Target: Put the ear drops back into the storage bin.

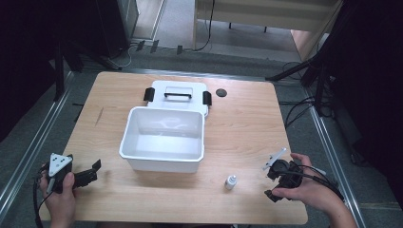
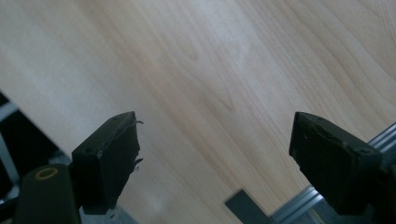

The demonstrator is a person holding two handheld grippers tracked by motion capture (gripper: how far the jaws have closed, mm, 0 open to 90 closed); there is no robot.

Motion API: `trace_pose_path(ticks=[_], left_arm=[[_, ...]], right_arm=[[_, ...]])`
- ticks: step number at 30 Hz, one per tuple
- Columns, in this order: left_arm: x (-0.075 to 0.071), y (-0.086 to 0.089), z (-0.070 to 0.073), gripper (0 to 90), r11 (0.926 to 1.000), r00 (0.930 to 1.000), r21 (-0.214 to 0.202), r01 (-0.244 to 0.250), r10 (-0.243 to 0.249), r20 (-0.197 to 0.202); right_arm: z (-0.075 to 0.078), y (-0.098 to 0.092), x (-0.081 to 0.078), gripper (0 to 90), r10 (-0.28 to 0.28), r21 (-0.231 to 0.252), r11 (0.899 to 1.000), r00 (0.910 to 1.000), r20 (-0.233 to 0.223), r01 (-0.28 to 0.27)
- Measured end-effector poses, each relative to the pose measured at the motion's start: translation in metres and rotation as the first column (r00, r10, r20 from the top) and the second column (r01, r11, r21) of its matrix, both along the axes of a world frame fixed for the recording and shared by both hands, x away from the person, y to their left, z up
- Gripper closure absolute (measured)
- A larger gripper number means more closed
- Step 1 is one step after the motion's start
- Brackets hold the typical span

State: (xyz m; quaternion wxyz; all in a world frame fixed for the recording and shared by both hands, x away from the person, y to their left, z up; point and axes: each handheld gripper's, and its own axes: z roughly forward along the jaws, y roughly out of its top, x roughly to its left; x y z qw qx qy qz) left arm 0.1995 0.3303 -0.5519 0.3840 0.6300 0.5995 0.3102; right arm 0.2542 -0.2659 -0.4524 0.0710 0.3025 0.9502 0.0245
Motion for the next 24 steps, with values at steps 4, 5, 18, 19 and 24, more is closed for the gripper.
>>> trace_pose_path(ticks=[4,5,18,19,24], left_arm=[[0.000,0.000,0.000,1.4,1.0000,1.0000,-0.001,0.002,-0.002,-0.001],[0.000,0.000,0.000,1.4,1.0000,1.0000,-0.001,0.002,-0.002,-0.001],[0.000,0.000,0.000,1.4,1.0000,1.0000,-0.001,0.004,-0.004,-0.009],[0.000,0.000,0.000,1.4,1.0000,1.0000,0.000,0.004,-0.004,-0.008],[0.000,0.001,0.000,1.4,1.0000,0.9999,-0.001,0.005,-0.005,-0.009]], right_arm=[[0.013,0.021,0.001,19.4,0.053,-0.006,0.999,0.9985,-0.018,-0.053],[0.016,0.027,0.001,19.7,0.066,0.003,0.998,0.9975,-0.024,-0.066],[0.028,0.085,0.002,34.8,0.194,0.015,0.981,0.9805,-0.030,-0.194],[0.028,0.089,0.001,35.6,0.205,0.017,0.979,0.9782,-0.033,-0.205],[0.026,0.103,0.000,42.1,0.241,0.017,0.971,0.9698,-0.040,-0.240]])
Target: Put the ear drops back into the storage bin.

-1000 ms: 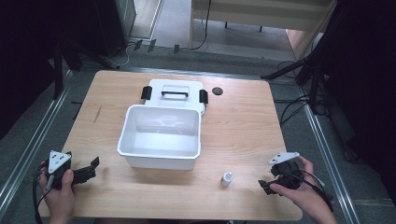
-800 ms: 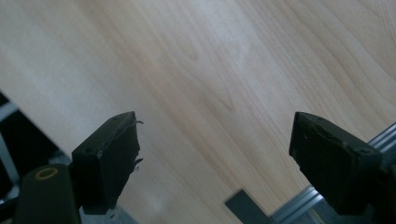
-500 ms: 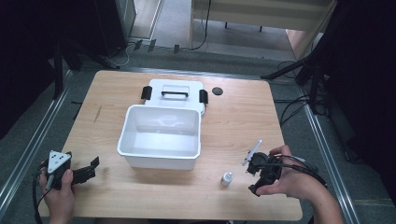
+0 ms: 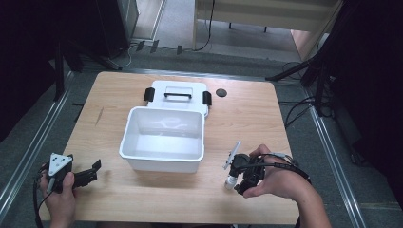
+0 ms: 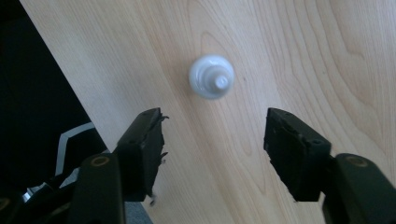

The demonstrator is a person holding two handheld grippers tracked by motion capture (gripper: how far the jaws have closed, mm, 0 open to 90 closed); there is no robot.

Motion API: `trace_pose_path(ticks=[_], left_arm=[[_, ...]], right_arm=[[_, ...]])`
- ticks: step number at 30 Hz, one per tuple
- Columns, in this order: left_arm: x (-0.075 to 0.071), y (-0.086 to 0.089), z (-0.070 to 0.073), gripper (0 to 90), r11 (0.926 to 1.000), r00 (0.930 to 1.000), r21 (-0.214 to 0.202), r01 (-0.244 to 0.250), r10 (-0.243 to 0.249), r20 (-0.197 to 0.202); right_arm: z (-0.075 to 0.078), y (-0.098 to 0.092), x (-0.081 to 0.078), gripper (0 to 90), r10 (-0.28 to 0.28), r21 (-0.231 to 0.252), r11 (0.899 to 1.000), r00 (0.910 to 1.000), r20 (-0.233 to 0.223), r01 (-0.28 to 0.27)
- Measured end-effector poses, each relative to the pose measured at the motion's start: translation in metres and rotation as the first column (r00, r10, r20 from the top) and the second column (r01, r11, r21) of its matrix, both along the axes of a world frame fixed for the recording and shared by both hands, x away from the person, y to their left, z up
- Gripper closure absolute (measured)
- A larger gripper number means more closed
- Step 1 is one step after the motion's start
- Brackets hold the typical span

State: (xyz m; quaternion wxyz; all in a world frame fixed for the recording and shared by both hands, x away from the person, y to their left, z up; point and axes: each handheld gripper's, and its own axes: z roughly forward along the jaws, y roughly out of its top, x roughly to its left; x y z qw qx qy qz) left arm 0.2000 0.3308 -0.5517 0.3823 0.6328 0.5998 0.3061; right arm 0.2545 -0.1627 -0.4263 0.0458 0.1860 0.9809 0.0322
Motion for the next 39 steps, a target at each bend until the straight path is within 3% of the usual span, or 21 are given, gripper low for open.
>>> trace_pose_path(ticks=[6,16,21,30,34,39], left_arm=[[0.000,0.000,0.000,1.4,1.0000,1.0000,-0.002,0.000,0.000,-0.001],[0.000,0.000,0.000,1.4,1.0000,1.0000,-0.001,0.002,-0.002,-0.002],[0.000,0.000,0.000,1.4,1.0000,1.0000,-0.001,0.002,-0.002,-0.001],[0.000,0.000,0.000,1.4,1.0000,1.0000,-0.001,0.003,-0.003,-0.001],[0.000,0.000,0.000,1.4,1.0000,1.0000,0.001,0.005,-0.005,0.000],[-0.001,-0.002,0.000,1.4,0.9998,0.9996,0.010,0.016,-0.016,0.022]], right_arm=[[-0.011,0.010,0.008,50.5,0.008,-0.042,0.999,0.9999,-0.012,-0.008],[-0.026,0.014,0.017,63.0,0.016,-0.039,0.999,0.9986,-0.051,-0.018],[-0.026,0.015,0.019,71.5,0.017,-0.034,0.999,0.9987,-0.049,-0.018],[-0.025,0.015,0.017,72.2,0.088,-0.021,0.996,0.9946,-0.055,-0.090],[-0.019,0.015,0.018,72.2,0.101,-0.023,0.994,0.9924,-0.070,-0.103],[-0.007,0.014,0.022,72.2,0.117,-0.015,0.993,0.9917,-0.054,-0.117]])
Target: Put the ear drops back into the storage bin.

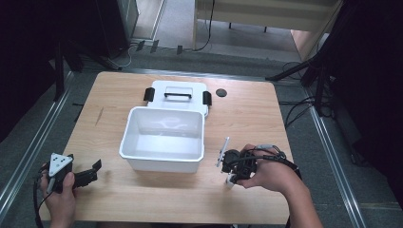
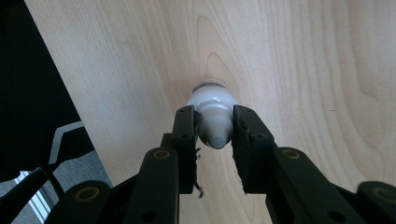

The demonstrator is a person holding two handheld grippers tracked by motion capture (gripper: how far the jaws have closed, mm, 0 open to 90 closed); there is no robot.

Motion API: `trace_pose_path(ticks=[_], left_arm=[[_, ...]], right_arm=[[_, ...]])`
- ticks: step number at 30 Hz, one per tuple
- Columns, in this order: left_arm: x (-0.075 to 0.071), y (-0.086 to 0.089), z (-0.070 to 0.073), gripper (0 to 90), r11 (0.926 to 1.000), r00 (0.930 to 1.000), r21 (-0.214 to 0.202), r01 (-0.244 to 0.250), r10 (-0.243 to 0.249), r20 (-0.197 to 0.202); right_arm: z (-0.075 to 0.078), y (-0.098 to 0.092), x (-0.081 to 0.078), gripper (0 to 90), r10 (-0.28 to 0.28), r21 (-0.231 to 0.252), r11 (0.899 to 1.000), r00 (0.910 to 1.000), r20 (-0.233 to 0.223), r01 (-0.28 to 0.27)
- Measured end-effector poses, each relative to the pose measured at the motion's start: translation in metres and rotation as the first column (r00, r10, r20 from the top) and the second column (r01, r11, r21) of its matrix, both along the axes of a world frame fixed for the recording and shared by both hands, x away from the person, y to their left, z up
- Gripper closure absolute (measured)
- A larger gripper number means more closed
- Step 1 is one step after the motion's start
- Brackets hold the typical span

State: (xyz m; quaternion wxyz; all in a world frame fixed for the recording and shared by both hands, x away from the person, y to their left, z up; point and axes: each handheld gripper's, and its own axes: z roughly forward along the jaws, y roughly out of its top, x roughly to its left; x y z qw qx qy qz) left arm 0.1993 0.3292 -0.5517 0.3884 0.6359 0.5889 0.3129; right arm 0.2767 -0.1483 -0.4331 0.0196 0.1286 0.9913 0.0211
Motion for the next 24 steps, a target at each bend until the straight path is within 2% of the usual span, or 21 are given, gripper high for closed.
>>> trace_pose_path(ticks=[8,12,24], left_arm=[[-0.001,-0.001,0.000,1.4,1.0000,0.9998,0.003,0.000,0.000,0.022],[-0.001,-0.001,0.000,1.4,1.0000,0.9997,0.007,-0.002,0.002,0.025],[-0.001,-0.001,0.000,1.4,1.0000,0.9998,0.009,-0.002,0.002,0.022]], right_arm=[[0.032,0.001,0.009,72.3,0.034,0.020,0.999,0.9986,0.041,-0.034],[0.048,0.004,0.014,72.3,0.033,0.021,0.999,0.9982,0.051,-0.034],[0.094,0.024,0.026,72.2,0.066,0.035,0.997,0.9923,0.105,-0.070]])
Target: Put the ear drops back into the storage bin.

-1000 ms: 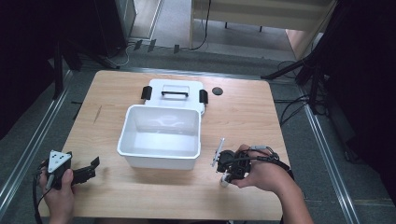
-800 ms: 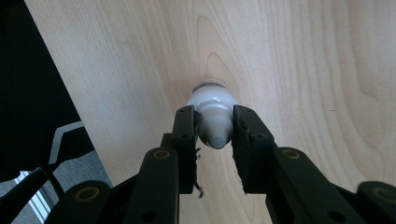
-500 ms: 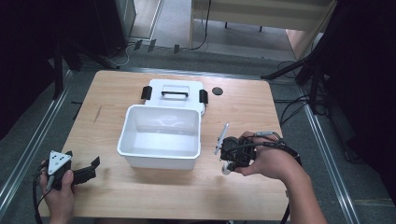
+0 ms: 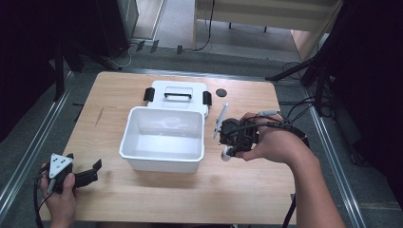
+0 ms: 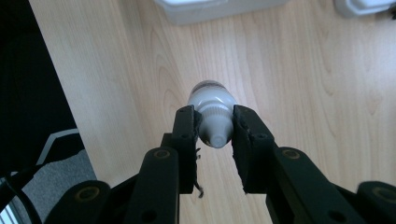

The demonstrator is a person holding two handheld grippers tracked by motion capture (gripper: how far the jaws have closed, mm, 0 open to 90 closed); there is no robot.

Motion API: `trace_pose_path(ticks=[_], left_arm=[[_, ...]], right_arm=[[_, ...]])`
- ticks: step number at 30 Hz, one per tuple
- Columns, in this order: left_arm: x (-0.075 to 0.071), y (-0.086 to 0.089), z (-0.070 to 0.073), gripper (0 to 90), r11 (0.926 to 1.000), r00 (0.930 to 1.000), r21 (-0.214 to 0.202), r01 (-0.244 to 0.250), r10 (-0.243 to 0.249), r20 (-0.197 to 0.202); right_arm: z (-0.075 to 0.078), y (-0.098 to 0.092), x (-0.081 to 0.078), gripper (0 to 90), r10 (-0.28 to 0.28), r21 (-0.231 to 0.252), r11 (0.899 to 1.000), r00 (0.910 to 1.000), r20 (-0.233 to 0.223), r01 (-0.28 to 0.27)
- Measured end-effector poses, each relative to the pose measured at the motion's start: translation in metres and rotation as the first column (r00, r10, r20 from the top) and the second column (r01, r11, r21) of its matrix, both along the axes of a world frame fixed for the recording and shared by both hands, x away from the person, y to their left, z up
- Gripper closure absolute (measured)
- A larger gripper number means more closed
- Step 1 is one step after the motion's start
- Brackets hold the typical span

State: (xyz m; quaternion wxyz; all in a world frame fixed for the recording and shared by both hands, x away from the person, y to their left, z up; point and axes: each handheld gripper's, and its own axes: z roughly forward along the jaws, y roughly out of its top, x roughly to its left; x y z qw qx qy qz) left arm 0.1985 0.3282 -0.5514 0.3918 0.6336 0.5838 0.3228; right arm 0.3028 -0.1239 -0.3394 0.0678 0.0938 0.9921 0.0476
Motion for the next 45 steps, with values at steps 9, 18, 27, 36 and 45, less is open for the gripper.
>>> trace_pose_path(ticks=[9,18,27,36,45], left_arm=[[0.001,0.000,0.000,1.4,1.0000,1.0000,-0.001,-0.001,0.001,-0.007],[0.001,0.000,0.000,1.4,1.0000,0.9999,-0.002,0.000,0.000,-0.010],[0.001,0.000,0.000,1.4,1.0000,1.0000,-0.002,0.001,-0.001,-0.010],[0.001,0.000,0.000,1.4,1.0000,0.9999,-0.006,0.003,-0.003,-0.012],[0.001,0.001,0.000,1.4,1.0000,0.9999,-0.007,0.005,-0.005,-0.015]], right_arm=[[0.021,0.022,0.008,72.2,0.026,0.023,0.999,0.9995,0.016,-0.027],[0.029,0.043,0.014,72.3,0.056,0.029,0.998,0.9982,0.021,-0.057],[0.029,0.062,0.017,72.2,0.081,0.028,0.996,0.9967,0.005,-0.081],[0.027,0.081,0.021,72.3,0.108,0.029,0.994,0.9941,-0.005,-0.108],[0.012,0.090,0.028,72.2,0.124,0.009,0.992,0.9921,-0.016,-0.124]])
